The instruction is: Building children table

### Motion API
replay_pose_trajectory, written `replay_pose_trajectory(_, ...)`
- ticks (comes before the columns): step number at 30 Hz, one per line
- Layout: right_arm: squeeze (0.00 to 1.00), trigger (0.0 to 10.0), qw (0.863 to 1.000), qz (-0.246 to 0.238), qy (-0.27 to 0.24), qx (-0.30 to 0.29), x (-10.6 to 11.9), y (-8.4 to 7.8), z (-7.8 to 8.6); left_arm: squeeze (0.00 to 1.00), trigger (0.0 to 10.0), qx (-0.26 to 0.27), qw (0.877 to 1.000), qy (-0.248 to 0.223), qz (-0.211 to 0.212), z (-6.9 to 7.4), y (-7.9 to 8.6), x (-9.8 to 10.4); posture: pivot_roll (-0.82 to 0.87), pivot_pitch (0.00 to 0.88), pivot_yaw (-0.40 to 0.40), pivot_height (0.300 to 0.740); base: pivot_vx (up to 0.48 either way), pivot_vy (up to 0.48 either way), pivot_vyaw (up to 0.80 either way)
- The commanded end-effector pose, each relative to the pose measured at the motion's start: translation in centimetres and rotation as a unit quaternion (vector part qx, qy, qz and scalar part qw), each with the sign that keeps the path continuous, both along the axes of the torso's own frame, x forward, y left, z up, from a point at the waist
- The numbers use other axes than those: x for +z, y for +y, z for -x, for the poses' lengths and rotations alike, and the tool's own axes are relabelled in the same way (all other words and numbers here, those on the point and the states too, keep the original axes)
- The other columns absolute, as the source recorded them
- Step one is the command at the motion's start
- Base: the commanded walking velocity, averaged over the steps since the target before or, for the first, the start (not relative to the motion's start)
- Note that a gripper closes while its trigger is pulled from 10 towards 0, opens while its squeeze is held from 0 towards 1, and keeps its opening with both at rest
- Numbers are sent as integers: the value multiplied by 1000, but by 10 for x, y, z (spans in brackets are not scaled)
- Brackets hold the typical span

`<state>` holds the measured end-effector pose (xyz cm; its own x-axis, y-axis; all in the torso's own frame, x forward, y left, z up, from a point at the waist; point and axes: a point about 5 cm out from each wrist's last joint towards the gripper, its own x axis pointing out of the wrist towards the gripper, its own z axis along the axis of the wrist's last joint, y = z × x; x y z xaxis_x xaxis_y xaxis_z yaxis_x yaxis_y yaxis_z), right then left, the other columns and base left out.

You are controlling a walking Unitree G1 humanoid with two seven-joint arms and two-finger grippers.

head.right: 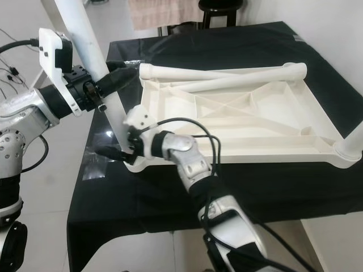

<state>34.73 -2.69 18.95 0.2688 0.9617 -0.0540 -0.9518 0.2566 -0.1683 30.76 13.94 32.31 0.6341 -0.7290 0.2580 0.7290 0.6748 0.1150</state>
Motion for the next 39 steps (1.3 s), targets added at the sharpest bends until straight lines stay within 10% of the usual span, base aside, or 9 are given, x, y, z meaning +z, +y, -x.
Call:
replay_pose_trajectory(1, 0, 10000, 1000, -11, -1, 9, 4, 4, -2, 0, 0, 0, 1000, 14, -12, 1, 1, -6, -3, 90, 64, 740, 0, 0, 0)
replay_pose_trajectory(2, 0, 10000, 1000, -12, 1, 9, 5, 4, -5, 0, 0, 0, 1000, 14, -13, 1, 1, -6, -1, 91, 65, 740, 0, 0, 0)
replay_pose_trajectory(3, 0, 4000, 1000, -13, 5, 9, 4, 4, -7, 0, 0, 0, 1000, 13, -12, 1, 2, -6, 0, 91, 66, 740, 0, 0, 0)
replay_pose_trajectory(6, 0, 0, 1000, -19, 12, 13, 4, 3, -9, 0, 0, 0, 1000, 13, -12, 1, 2, -6, 0, 91, 66, 740, 0, 0, 0)
replay_pose_trajectory(21, 0, 0, 1000, -15, 16, 0, -10, -4, -11, 35, 0, 13, 1000, 13, 3, 1, 2, -7, -6, 107, 60, 740, 0, 0, 0)
replay_pose_trajectory(22, 0, 0, 1000, -4, 15, -26, -14, -6, -12, 1000, 10000, 19, 1000, 13, 6, 1, 3, -7, -4, 112, 51, 740, 0, 0, 0)
replay_pose_trajectory(28, 0, 0, 936, 52, 38, -347, -58, 0, 6, 1000, 10000, 33, 999, 25, 14, 0, 7, -8, -10, 127, 59, 740, 0, 0, 0)
replay_pose_trajectory(29, 0, 0, 943, 23, 49, -327, -57, 13, 22, 0, 10000, 33, 999, 30, 7, 0, 8, -11, -14, 127, 60, 740, 0, 0, 0)
replay_pose_trajectory(39, 0, 0, 959, -4, 54, -277, -50, 39, 21, 0, 10000, 29, 999, 26, -4, -6, 1, -8, -16, 93, 63, 740, 0, 0, 0)
